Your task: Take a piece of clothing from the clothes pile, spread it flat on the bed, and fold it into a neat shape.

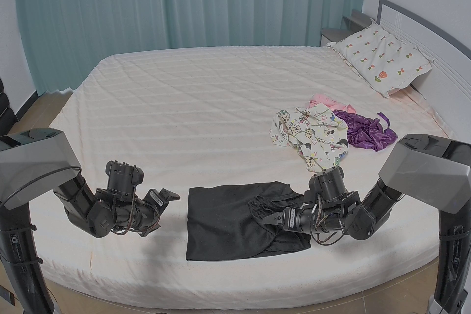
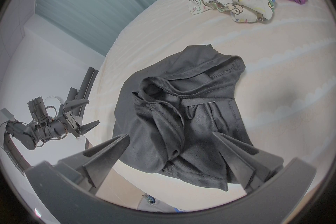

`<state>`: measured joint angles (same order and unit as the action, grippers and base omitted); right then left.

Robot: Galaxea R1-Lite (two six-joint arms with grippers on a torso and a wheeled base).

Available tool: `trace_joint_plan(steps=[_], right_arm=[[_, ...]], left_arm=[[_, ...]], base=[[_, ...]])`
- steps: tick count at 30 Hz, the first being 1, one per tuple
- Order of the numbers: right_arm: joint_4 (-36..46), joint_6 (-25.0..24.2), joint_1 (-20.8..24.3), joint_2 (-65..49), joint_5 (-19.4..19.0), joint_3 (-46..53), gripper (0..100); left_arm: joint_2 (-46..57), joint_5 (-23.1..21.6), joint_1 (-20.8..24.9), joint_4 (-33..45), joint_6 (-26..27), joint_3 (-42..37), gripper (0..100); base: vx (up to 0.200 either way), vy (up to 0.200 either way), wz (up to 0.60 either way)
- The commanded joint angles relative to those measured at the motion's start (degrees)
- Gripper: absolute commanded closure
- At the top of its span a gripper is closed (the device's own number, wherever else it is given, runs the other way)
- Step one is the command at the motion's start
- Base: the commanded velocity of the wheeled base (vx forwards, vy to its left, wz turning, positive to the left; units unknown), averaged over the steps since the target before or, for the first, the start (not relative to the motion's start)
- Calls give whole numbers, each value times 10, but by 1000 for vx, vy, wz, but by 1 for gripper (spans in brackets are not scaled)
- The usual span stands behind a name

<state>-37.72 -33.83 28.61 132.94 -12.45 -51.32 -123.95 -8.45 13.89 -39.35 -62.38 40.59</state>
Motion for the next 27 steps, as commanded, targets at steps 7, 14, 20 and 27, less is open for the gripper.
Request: trace_joint_plan(steps=[7,14,20,27], right_arm=[[7,-8,0,40,-3,-43,100],[46,-12,3,46,-3,-64,100],[42,-12,-3,21,-2,-42,100],[45,-8,-21,-27,-1,-13,100]], left_arm=[[0,0,0,0,1,0,0],[-1,0,0,0,1,0,0],[0,0,0,0,1,0,0],[0,0,0,0,1,0,0]], base=[[0,0,0],[0,0,0],[0,0,0],[0,0,0]])
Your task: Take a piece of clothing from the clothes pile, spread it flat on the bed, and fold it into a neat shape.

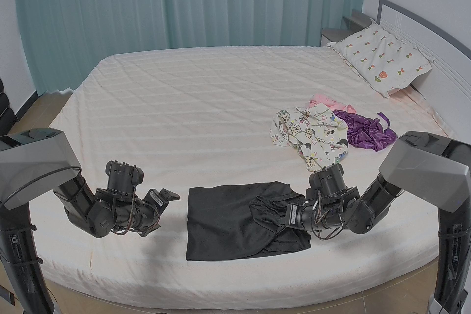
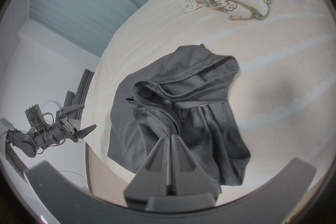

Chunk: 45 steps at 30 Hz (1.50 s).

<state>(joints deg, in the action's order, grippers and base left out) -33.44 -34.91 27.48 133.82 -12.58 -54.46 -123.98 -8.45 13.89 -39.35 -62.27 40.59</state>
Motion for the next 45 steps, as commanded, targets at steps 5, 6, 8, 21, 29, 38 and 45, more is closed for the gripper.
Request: trace_joint_plan(steps=[5,6,8,21,29,38,45], right_arm=[[4,11,-21,-62,2,51,100],[5,19,-26,-70,5,66,100],[5,32,-32,-77,6,89,100],[-5,64,-58,-80,55,135,100],[51,96,-61,-124,55,133,100],[108,114,-40,-89,55,135,0],[102,88,-49,-87,54,53,0]], left_arm=[[1,0,0,0,0,0,0],[1,0,0,0,0,0,0],[1,0,0,0,0,0,0],[0,0,0,0,0,0,0],[0,0,0,0,-1,0,0],[0,0,0,0,-1,0,0],[0,0,0,0,0,0,0]], base=[[0,0,0],[0,0,0],[0,0,0],[0,0,0],[0,0,0],[0,0,0],[0,0,0]])
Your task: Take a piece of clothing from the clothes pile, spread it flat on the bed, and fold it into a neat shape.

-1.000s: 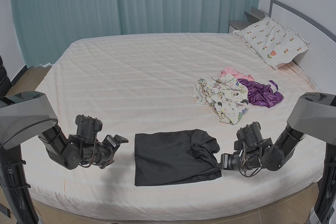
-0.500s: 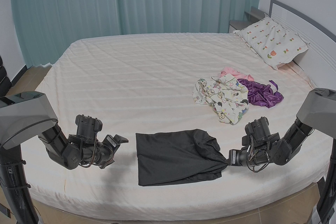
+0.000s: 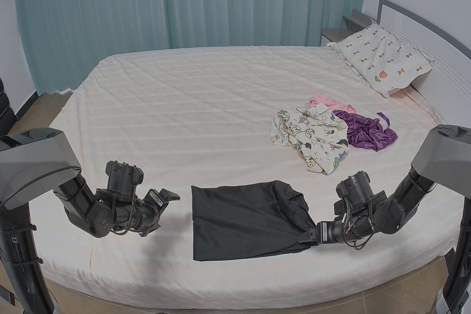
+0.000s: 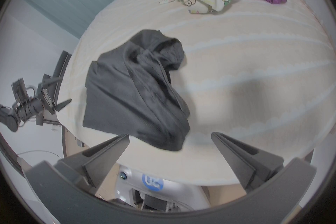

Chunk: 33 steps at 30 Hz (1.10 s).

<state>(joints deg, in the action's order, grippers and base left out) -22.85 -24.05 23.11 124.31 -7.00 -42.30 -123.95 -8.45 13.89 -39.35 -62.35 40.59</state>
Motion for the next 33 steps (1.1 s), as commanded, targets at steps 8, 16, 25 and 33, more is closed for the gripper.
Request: trace_joint_plan(steps=[8,16,25,33], right_arm=[[-3,-63,9,93,22,-227,0],[5,-74,11,173,42,-303,100],[3,-143,-24,156,46,-311,100],[3,-166,-45,145,45,-291,100]], left_arm=[[-1,0,0,0,0,0,0],[-1,0,1,0,0,0,0],[-1,0,1,0,0,0,0],[-1,0,1,0,0,0,0]], base=[[0,0,0],[0,0,0],[0,0,0],[0,0,0]])
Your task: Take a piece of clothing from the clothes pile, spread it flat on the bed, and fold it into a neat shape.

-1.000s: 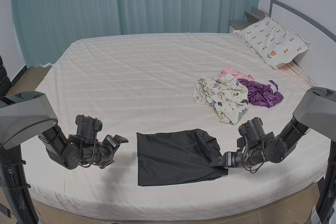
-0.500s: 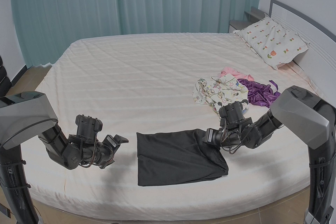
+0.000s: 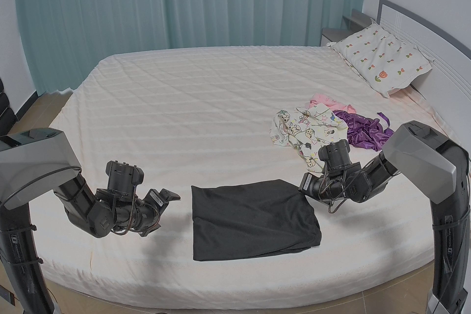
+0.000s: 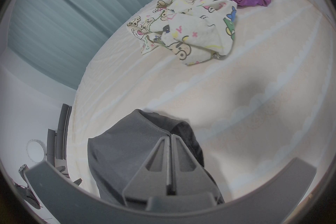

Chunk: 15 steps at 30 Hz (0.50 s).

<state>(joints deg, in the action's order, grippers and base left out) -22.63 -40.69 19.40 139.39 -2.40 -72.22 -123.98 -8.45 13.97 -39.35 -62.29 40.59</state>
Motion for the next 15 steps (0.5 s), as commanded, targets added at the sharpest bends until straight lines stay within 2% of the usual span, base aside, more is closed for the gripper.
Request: trace_joint_plan(steps=[1,8,9,15], right_arm=[[3,0,-9,-3,0,10,100],[1,3,-9,11,1,19,100],[-1,2,-9,16,1,16,0],[-3,1,-18,4,4,27,0]], left_arm=[[0,0,0,0,0,0,0],[0,0,0,0,0,0,0],[0,0,0,0,0,0,0],[0,0,0,0,0,0,0]], base=[[0,0,0],[0,0,0],[0,0,0],[0,0,0]])
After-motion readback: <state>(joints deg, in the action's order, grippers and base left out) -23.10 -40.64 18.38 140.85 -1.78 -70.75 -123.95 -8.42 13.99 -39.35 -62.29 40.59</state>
